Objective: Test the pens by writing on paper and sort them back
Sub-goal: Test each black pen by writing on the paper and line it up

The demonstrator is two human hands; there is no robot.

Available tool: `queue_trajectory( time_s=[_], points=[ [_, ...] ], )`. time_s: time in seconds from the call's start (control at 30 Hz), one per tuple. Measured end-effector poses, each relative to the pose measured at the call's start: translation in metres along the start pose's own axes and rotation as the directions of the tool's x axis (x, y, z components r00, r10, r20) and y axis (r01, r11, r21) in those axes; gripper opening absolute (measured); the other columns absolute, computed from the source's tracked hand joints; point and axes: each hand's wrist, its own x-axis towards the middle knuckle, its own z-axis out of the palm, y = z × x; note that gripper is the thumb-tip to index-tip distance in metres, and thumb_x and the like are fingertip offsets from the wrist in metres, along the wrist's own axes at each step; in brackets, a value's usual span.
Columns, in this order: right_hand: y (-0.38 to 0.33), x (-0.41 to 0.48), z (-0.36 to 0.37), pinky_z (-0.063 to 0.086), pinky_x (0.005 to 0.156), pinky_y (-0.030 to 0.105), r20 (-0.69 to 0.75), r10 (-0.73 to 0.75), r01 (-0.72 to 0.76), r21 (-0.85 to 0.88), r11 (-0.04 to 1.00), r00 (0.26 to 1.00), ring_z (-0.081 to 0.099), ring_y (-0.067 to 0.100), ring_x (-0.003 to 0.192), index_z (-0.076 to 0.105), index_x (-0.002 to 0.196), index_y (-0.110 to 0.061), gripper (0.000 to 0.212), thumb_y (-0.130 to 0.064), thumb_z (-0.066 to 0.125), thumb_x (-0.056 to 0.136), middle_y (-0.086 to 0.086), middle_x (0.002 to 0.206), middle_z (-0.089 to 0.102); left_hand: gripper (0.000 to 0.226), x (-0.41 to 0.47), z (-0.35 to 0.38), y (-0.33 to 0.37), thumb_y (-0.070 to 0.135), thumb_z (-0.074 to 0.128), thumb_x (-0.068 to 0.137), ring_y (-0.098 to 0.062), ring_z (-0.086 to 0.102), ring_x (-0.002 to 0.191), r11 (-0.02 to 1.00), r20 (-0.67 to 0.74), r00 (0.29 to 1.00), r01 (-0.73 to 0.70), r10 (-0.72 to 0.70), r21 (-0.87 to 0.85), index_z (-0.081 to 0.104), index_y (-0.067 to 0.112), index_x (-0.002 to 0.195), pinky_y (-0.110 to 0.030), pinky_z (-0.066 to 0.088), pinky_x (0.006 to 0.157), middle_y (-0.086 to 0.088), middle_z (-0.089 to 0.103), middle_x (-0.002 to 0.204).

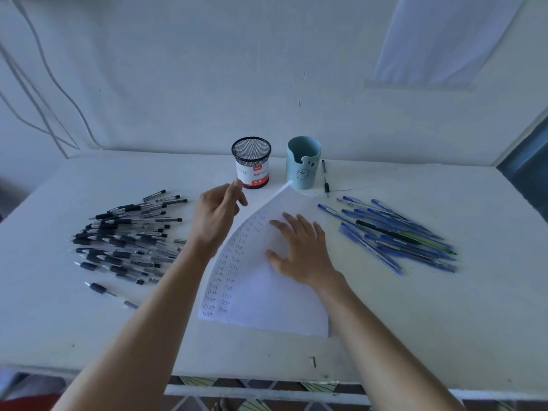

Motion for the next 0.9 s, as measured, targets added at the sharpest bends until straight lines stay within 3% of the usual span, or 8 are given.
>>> queue_trajectory(
  time_s=[0.2,0.3,0.4,0.47,0.57,0.67,0.8,0.9],
  points=[
    [0.007,0.0,-0.006,0.003,0.12,0.049,0.079,-0.007,0.013,-0.083,0.996,0.997,0.006,0.02,0.151,0.024,0.152,-0.044,0.067,-0.065,0.041,0.091,-0.007,0.164,0.015,0.031,0.008,0.009,0.007,0.018,0.044,0.094,-0.016,0.018,0.047,0.958,0.058,0.961,0.275,-0.27,-0.088,0.063,0.003,0.074,-0.025,0.014,0.048,-0.003,0.034,0.051],
    [0.006,0.001,-0.007,0.003,0.119,0.051,0.104,-0.012,0.024,-0.118,0.993,0.995,0.004,0.02,0.151,0.023,0.151,-0.045,0.07,-0.069,0.03,0.086,-0.005,0.164,0.012,0.035,0.012,0.009,0.006,0.029,0.044,0.098,-0.015,0.019,0.045,0.93,0.121,0.928,0.361,-0.352,-0.07,0.064,0.004,0.084,-0.025,0.014,0.048,-0.008,0.041,0.06],
    [0.007,0.002,-0.006,-0.002,0.119,0.053,0.121,-0.008,0.025,-0.137,0.99,0.993,-0.001,0.018,0.152,0.019,0.153,-0.044,0.067,-0.068,0.033,0.092,-0.005,0.165,0.007,0.036,0.016,0.012,0.003,0.039,0.058,0.099,-0.011,0.025,0.041,0.91,0.145,0.908,0.406,-0.392,-0.08,0.065,0.003,0.099,-0.021,0.021,0.04,-0.01,0.06,0.082],
    [0.007,0.002,-0.005,-0.006,0.119,0.056,0.121,-0.006,0.021,-0.125,0.992,0.993,-0.003,0.017,0.152,0.017,0.153,-0.045,0.068,-0.07,0.034,0.092,-0.006,0.165,0.006,0.014,0.018,0.018,-0.002,0.014,0.059,0.099,-0.009,0.031,0.038,0.909,0.111,0.919,0.392,-0.379,-0.143,0.067,0.003,0.098,-0.019,0.025,0.037,-0.015,0.063,0.096],
    [0.008,0.004,-0.004,-0.008,0.119,0.056,0.131,0.006,0.009,-0.116,0.993,0.991,-0.005,0.016,0.152,0.014,0.154,-0.044,0.073,-0.076,0.031,0.09,-0.009,0.166,0.004,0.028,0.021,0.024,-0.014,-0.006,0.042,0.094,-0.015,0.055,0.047,0.843,0.03,0.915,0.384,-0.403,-0.378,0.068,0.002,0.094,-0.021,0.039,0.042,-0.016,0.062,0.099],
    [0.008,0.005,-0.004,-0.008,0.12,0.054,0.148,0.019,0.004,-0.154,0.988,0.989,-0.007,0.017,0.152,0.009,0.156,-0.042,0.078,-0.078,0.026,0.089,-0.01,0.166,0.0,0.033,0.022,0.026,-0.028,0.012,0.036,0.099,-0.018,0.063,0.071,0.763,0.002,0.913,0.342,-0.409,-0.549,0.069,0.006,0.098,-0.026,0.047,0.065,-0.009,0.062,0.092],
    [0.01,0.005,-0.004,-0.011,0.12,0.053,0.169,0.019,0.006,-0.143,0.99,0.986,-0.015,0.02,0.152,0.005,0.157,-0.039,0.082,-0.08,0.023,0.089,-0.008,0.167,-0.006,0.054,0.018,0.031,-0.043,0.037,0.03,0.109,-0.024,0.064,0.067,0.827,-0.051,0.944,0.259,-0.326,-0.499,0.068,0.002,0.092,-0.027,0.052,0.062,-0.01,0.066,0.076],
    [0.01,0.006,-0.003,-0.01,0.119,0.055,0.165,0.018,0.006,-0.142,0.99,0.986,-0.015,0.021,0.152,0.005,0.157,-0.039,0.082,-0.08,0.024,0.088,-0.008,0.167,-0.006,0.041,0.017,0.034,-0.049,0.036,0.052,0.103,-0.028,0.074,0.081,0.892,-0.07,0.959,0.227,-0.275,-0.391,0.068,0.0,0.089,-0.033,0.059,0.078,-0.013,0.075,0.083]
  ],
)
